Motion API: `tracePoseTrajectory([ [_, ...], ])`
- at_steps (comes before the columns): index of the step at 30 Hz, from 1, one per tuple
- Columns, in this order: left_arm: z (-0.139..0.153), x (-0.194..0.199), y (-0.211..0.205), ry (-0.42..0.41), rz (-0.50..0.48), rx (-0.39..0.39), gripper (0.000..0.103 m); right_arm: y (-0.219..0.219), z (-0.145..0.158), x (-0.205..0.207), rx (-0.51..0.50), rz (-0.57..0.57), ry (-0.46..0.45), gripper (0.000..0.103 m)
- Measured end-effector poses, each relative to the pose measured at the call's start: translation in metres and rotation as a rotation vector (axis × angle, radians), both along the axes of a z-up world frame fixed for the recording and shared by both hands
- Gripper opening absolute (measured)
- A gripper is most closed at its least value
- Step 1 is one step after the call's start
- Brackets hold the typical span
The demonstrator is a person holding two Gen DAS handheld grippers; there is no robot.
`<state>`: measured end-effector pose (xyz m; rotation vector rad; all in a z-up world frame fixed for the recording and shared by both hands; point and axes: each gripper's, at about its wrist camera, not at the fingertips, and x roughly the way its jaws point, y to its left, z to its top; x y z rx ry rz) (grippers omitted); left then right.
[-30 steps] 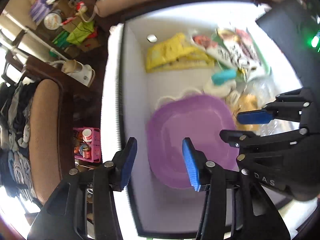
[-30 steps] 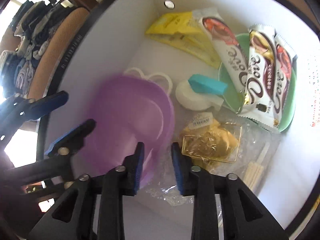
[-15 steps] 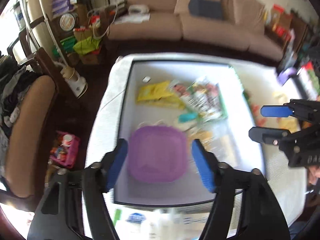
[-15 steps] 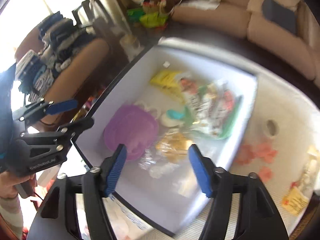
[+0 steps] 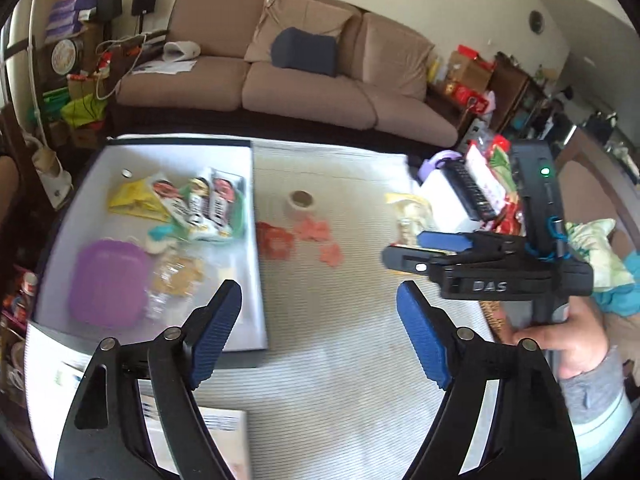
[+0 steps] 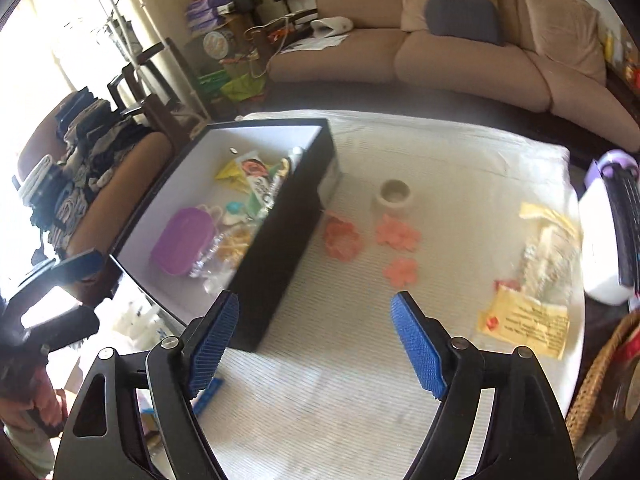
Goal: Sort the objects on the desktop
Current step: 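Move the right tool to a pink flower piece and grasp its stem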
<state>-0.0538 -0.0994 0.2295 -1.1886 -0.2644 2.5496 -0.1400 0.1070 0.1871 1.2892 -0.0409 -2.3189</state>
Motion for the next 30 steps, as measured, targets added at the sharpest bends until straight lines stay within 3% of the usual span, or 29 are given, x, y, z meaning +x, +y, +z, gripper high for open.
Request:
tracePoseTrajectory([
  [3, -0.029, 0.01, 0.027, 0.011, 0.009, 0.05, 0.078, 0.017, -0.022, 0.004, 0.006, -0.025, 0.004, 0.081],
  [6, -0.062, 0.015, 0.042, 0.078, 0.003, 0.107, 0.078, 0.03, -0.041, 0.002, 0.029, -0.041, 0.017, 0.081],
  [8, -0.088, 0.015, 0.048, 0.093, 0.019, 0.104, 0.078, 0.038, -0.055, -0.001, 0.051, -0.044, 0.038, 0.081],
  [12, -0.125, -0.002, 0.049, 0.028, 0.038, 0.129, 0.078, 0.037, -0.081, -0.016, 0.101, -0.033, 0.079, 0.081],
  [17, -0.151, -0.015, 0.055, -0.018, 0.028, 0.071, 0.078, 0.032, -0.106, -0.033, 0.097, -0.031, 0.112, 0.079],
  [21, -0.166, -0.025, 0.056, -0.089, 0.042, 0.078, 0.078, 0.025, -0.127, -0.053, 0.106, -0.042, 0.124, 0.059],
  [28, -0.169, -0.026, 0.063, -0.109, 0.023, 0.069, 0.078, 0.003, -0.149, -0.098, 0.132, -0.04, 0.119, 0.057],
  [29, -0.17, -0.027, 0.063, -0.111, 0.026, 0.068, 0.078, -0.001, -0.153, -0.103, 0.154, -0.032, 0.114, 0.043],
  [30, -0.171, -0.028, 0.062, -0.115, 0.029, 0.072, 0.078, -0.004, -0.156, -0.107, 0.168, -0.021, 0.106, 0.021],
])
